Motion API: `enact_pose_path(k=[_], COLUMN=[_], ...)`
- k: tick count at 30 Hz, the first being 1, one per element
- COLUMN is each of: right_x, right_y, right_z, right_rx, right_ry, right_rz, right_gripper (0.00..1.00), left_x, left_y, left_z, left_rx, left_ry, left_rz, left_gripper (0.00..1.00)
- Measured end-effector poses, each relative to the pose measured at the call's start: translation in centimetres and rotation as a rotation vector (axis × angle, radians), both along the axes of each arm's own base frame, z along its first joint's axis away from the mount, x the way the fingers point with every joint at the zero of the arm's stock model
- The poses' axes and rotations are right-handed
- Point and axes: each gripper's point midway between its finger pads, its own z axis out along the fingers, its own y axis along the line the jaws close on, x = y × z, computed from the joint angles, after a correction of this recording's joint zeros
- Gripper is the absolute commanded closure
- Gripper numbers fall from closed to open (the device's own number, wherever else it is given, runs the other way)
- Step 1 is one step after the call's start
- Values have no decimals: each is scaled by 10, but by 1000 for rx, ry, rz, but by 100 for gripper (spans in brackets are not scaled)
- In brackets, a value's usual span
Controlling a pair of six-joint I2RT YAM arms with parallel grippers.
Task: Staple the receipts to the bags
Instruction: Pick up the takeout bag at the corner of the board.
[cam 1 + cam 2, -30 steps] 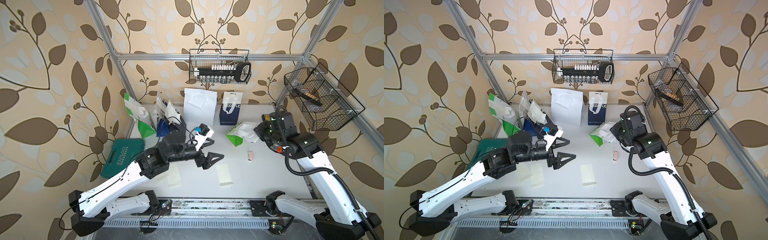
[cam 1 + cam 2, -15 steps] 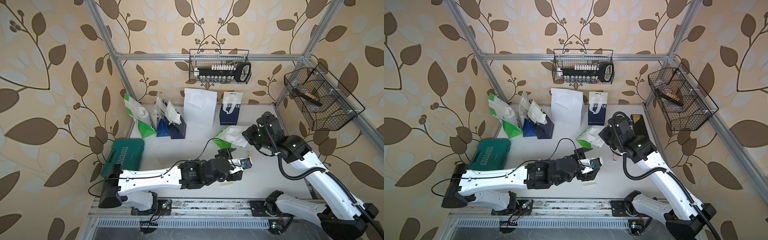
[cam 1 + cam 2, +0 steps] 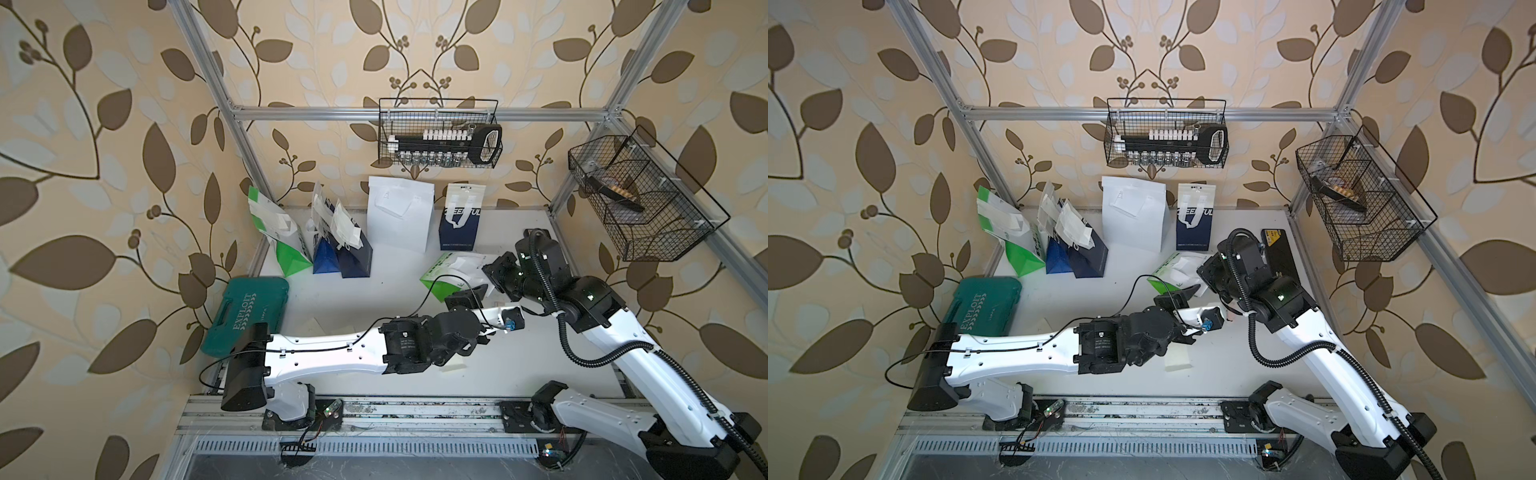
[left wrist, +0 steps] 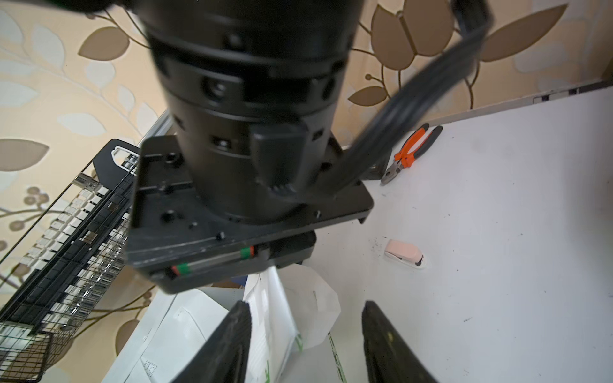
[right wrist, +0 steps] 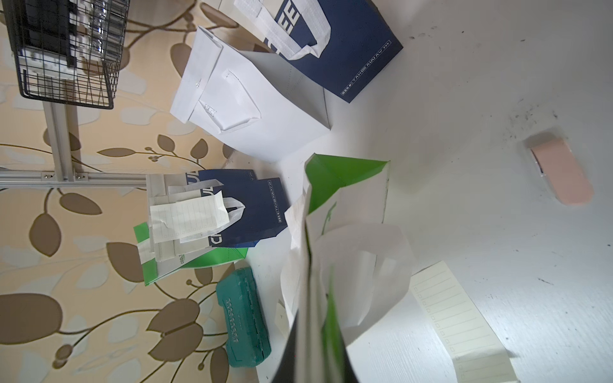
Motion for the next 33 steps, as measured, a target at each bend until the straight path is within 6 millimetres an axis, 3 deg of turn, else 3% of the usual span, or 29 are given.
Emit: enact_pose_path(k=[3,9,12,15,16,19,25,30,33], right_x=[-1,-2,-2,-3,-3,-1,10,-1,-12], right_y=[1,1,0,1,3,7,-3,-22,-26], right_z=[-1,-4,-4,-2,1,12,38,65,64], right_rx=[4,9,16,26,30,40,31,12,-19], right_ry=[3,8,3,-3,-14,-67,-230,-373,-397], right_rz=[4,0,-6,-3,7,53,101,122,165], right_gripper=[100,100,98,53,44,31,22,24,28], left_x=[5,19,22,22,23,31,54,60,56], left_y=[-2,3,4,5,5,13,61,108,136], left_z=[-8,-2,0,-1,-3,-8,6,34,50], left_rx=[24,10,14,18,23,28,-18,-118,-186], left_ry=[-2,-9,-17,-12,-6,42,158,243,278], left_rz=[12,55,61,57,55,51,94,117,135], left_gripper=[61,100,100,100,100,100,100,100,100])
